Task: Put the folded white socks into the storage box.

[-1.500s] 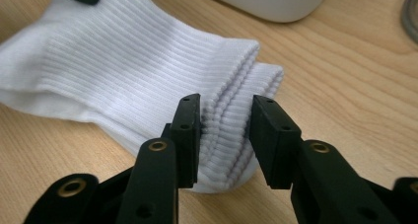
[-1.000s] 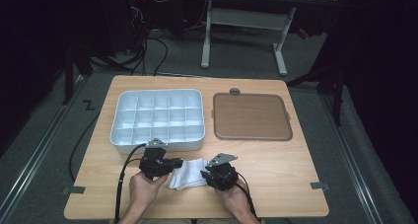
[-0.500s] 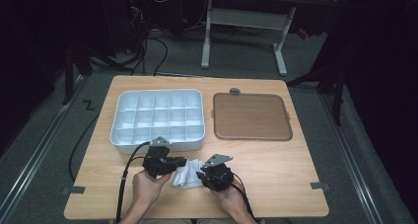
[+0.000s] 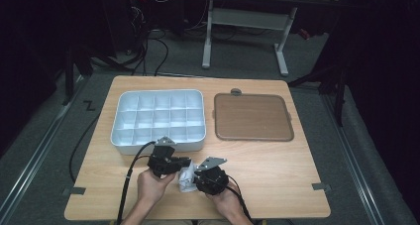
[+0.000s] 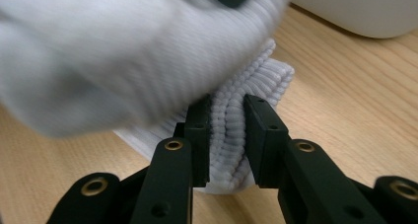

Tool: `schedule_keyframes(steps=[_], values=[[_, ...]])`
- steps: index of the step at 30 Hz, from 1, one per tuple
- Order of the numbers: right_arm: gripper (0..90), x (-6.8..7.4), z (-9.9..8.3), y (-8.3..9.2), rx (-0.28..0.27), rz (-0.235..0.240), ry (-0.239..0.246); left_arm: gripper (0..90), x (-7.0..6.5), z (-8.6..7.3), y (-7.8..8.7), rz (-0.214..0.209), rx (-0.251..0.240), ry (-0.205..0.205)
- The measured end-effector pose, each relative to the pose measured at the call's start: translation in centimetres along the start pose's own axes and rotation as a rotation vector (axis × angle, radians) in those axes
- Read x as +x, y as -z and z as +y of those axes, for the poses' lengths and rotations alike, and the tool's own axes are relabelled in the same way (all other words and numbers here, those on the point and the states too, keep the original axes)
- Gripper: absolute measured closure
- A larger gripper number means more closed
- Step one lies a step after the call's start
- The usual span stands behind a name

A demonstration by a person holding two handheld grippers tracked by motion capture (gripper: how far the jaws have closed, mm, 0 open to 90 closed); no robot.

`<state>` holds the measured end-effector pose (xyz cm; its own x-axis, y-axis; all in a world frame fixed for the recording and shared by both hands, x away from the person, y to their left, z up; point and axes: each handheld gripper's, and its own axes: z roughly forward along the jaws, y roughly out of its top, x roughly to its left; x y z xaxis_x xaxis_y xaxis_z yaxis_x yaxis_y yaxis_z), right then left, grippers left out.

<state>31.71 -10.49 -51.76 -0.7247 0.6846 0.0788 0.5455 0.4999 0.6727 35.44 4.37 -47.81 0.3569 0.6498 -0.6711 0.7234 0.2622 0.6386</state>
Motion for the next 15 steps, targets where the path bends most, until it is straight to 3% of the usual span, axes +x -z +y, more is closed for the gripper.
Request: schedule_keyframes(steps=[8,15], values=[[70.0,0.4,-0.2,0.2,-0.015,0.026,-0.010,85.0,0.0,-0.9,-0.7,0.016,0.021,-0.049],[63.2,0.2,-0.9,1.5,-0.040,0.006,-0.017,85.0,0.1,-1.1,-0.9,0.021,0.026,-0.065]])
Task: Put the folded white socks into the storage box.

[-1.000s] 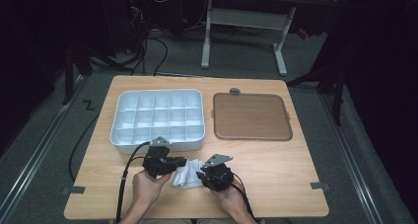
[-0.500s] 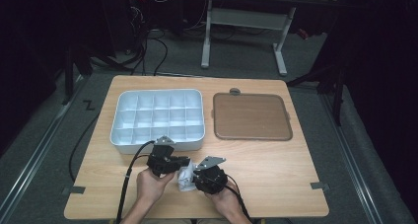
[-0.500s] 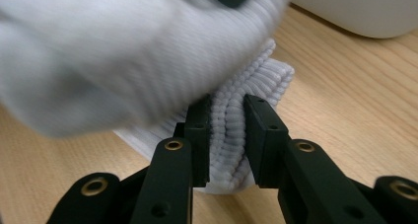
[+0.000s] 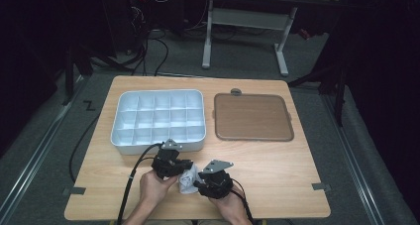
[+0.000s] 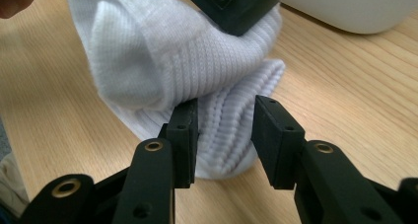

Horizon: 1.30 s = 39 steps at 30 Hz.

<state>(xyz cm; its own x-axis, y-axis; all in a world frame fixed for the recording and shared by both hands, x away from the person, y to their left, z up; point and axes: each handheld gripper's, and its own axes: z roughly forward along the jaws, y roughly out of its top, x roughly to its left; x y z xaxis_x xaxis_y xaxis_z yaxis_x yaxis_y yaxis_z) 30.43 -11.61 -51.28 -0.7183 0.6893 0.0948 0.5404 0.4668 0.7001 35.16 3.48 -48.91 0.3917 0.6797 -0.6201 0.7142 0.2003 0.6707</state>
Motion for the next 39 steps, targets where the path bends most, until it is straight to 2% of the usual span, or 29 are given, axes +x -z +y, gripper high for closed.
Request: schedule_keyframes(steps=[5,9,12,22,26,30,33,36,39], values=[[63.4,0.0,-0.5,0.5,0.012,-0.010,0.014,85.0,-0.1,-0.3,-0.3,0.004,-0.002,-0.002],[65.3,0.0,-0.8,0.0,0.033,-0.006,0.020,85.0,0.0,-0.6,-0.5,0.000,-0.002,0.006],[66.9,0.0,-0.9,-0.3,0.027,-0.001,0.019,85.0,0.1,-0.6,-0.6,0.001,-0.010,0.007],[68.0,0.1,0.2,-1.6,0.030,-0.021,0.040,84.9,1.2,0.4,-0.7,0.019,-0.049,0.014],[68.0,0.0,0.7,-2.2,0.025,-0.030,0.046,84.9,1.4,0.6,-0.9,0.034,-0.058,-0.014],[67.9,-0.2,0.9,-2.4,0.023,-0.031,0.047,84.9,1.9,0.4,-1.4,0.043,-0.057,-0.018],[67.9,-0.2,0.9,-2.5,0.018,-0.030,0.049,85.0,1.7,-0.3,-2.1,0.049,-0.048,-0.052],[67.9,-0.1,0.8,-2.5,0.017,-0.032,0.050,85.2,1.3,-1.0,-2.6,0.054,-0.046,-0.105],[67.9,-0.1,0.7,-2.5,0.009,-0.037,0.045,85.5,1.3,-1.2,-2.8,0.049,-0.046,-0.114]])
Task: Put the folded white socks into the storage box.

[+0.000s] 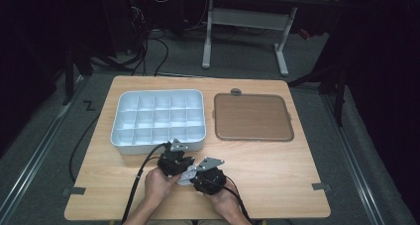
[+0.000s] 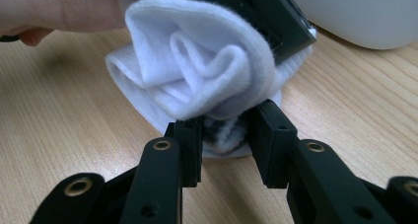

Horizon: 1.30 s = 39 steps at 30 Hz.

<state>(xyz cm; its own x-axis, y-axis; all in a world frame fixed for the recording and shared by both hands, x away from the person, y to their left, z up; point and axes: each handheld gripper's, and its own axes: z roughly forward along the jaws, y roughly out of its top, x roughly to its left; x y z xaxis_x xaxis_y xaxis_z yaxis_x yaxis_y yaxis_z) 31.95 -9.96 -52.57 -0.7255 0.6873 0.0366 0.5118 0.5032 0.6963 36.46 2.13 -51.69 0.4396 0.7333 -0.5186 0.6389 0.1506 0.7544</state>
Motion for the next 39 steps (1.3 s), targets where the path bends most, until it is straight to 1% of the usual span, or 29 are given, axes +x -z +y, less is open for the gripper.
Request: schedule_keyframes(steps=[2,5,6,8,10,12,17,21,26,28,30,32,37,38,39], values=[[67.9,0.0,0.0,0.0,0.001,0.001,-0.002,85.5,0.0,-0.1,0.0,-0.004,-0.006,-0.007],[67.8,0.0,0.0,0.0,0.001,0.000,-0.003,85.5,0.0,-0.3,0.1,-0.007,-0.022,-0.004],[67.8,0.0,0.0,0.0,0.001,0.001,-0.003,85.4,0.0,-0.2,0.1,-0.008,-0.021,-0.006],[67.8,-0.1,0.0,0.0,0.001,0.002,-0.003,85.0,0.2,0.0,0.2,-0.019,-0.015,0.011],[67.8,-0.1,0.0,0.0,0.001,0.006,-0.006,83.6,0.4,0.2,0.3,-0.025,-0.020,0.026],[67.8,-0.1,-0.1,0.0,-0.005,0.004,-0.008,80.8,0.2,0.3,0.5,-0.020,-0.030,0.025],[67.8,-0.1,-0.1,0.0,-0.005,0.007,-0.008,68.0,0.0,0.6,0.9,-0.034,-0.039,0.042],[67.5,-0.2,0.0,0.1,0.001,0.010,-0.017,61.7,0.1,0.9,1.3,-0.037,-0.050,0.055],[65.5,-0.3,0.0,0.3,0.004,0.022,-0.036,57.1,-0.1,1.2,2.1,-0.049,-0.063,0.056],[64.6,-0.4,0.0,0.4,0.000,0.024,-0.042,55.5,-0.1,1.3,2.3,-0.047,-0.066,0.048],[64.0,-0.4,0.0,0.6,-0.002,0.022,-0.044,53.9,-0.2,1.3,2.6,-0.040,-0.073,0.028],[63.6,-0.3,0.0,0.9,-0.012,0.022,-0.046,52.4,-0.3,1.3,2.9,-0.043,-0.075,0.026],[63.4,-0.3,-0.1,1.9,-0.022,0.012,-0.046,49.9,-0.4,1.7,3.8,-0.062,-0.094,0.044],[63.5,-0.4,-0.1,2.0,-0.025,0.014,-0.043,49.7,-0.5,1.8,3.9,-0.065,-0.102,0.055],[63.6,-0.4,-0.1,2.2,-0.029,0.012,-0.050,49.5,-0.5,1.8,4.1,-0.067,-0.100,0.048]])
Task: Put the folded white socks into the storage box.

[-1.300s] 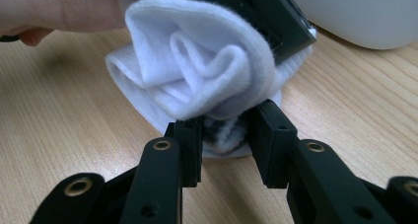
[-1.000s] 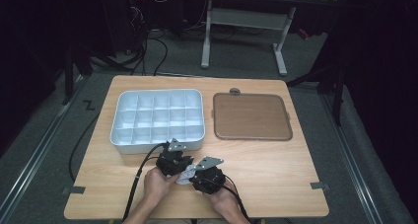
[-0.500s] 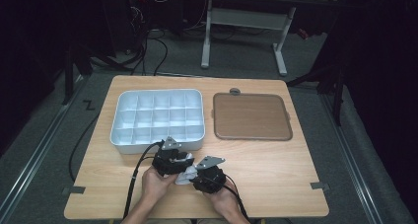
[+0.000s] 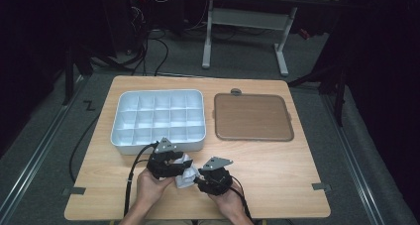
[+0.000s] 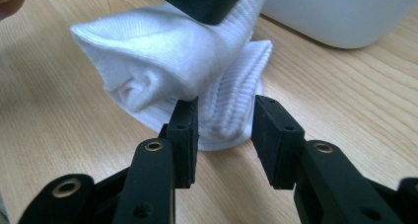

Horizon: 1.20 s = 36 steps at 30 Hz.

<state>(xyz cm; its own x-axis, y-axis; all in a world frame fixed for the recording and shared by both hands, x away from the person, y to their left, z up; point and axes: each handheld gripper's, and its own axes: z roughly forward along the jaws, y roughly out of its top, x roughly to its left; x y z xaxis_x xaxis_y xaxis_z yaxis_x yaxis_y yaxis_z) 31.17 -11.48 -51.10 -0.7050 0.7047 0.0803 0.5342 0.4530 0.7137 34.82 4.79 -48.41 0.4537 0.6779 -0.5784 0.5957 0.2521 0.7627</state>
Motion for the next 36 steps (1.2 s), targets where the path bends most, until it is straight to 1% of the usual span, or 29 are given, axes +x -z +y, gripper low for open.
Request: schedule_keyframes(steps=[3,5,8,9,10,11,13,15,18,19,21,24,26,29,31,34,36], values=[[64.3,-0.1,-0.1,0.5,-0.004,-0.006,0.002,49.2,-0.1,0.2,0.4,-0.009,-0.009,0.006],[65.4,-0.2,-0.2,0.8,-0.007,-0.005,-0.001,49.1,-0.2,0.4,0.8,-0.014,-0.026,0.019],[68.1,-0.4,-0.4,1.3,-0.016,-0.002,-0.006,49.1,-0.3,0.8,1.7,-0.014,-0.039,0.015],[68.1,-0.4,-0.4,1.3,-0.016,-0.002,-0.006,49.1,-0.3,0.8,1.7,-0.014,-0.039,0.015],[70.8,-0.5,-0.5,1.8,-0.017,-0.004,-0.002,49.1,-0.4,1.0,2.1,-0.011,-0.047,0.011],[71.4,-0.5,-0.5,2.0,-0.016,-0.005,-0.006,49.2,-0.3,1.1,2.3,-0.008,-0.049,0.009],[73.4,-0.5,-0.5,2.5,-0.026,-0.004,0.002,49.4,-0.2,1.1,2.9,0.005,-0.054,0.010],[74.9,-0.6,-0.4,3.1,-0.034,-0.008,0.002,49.7,0.0,0.9,3.2,0.018,-0.055,0.007],[76.1,-0.6,-0.1,3.9,-0.052,-0.010,0.013,49.8,0.5,0.1,3.4,0.043,-0.042,-0.001],[76.2,-0.5,0.1,4.1,-0.058,-0.011,0.015,49.8,0.6,-0.1,3.4,0.049,-0.040,0.002],[76.3,-0.3,0.5,4.5,-0.070,-0.009,0.023,49.7,0.8,-0.7,3.3,0.054,-0.036,0.012],[76.4,0.1,1.2,4.9,-0.083,-0.004,0.036,49.4,1.0,-1.3,2.9,0.063,-0.018,0.004],[76.4,0.4,1.8,5.0,-0.087,0.002,0.046,49.3,0.9,-1.7,2.7,0.065,-0.010,-0.008],[76.4,0.6,2.4,4.8,-0.090,0.006,0.056,48.8,0.7,-2.0,2.4,0.066,-0.004,-0.013],[76.5,0.7,2.8,4.4,-0.088,0.009,0.060,48.4,0.6,-2.4,2.1,0.072,0.007,-0.032],[76.6,0.9,3.4,3.6,-0.072,0.012,0.069,48.0,0.5,-2.9,1.7,0.081,0.025,-0.058],[76.6,0.9,3.6,3.1,-0.063,0.014,0.071,47.9,0.5,-3.2,1.4,0.083,0.031,-0.065]])
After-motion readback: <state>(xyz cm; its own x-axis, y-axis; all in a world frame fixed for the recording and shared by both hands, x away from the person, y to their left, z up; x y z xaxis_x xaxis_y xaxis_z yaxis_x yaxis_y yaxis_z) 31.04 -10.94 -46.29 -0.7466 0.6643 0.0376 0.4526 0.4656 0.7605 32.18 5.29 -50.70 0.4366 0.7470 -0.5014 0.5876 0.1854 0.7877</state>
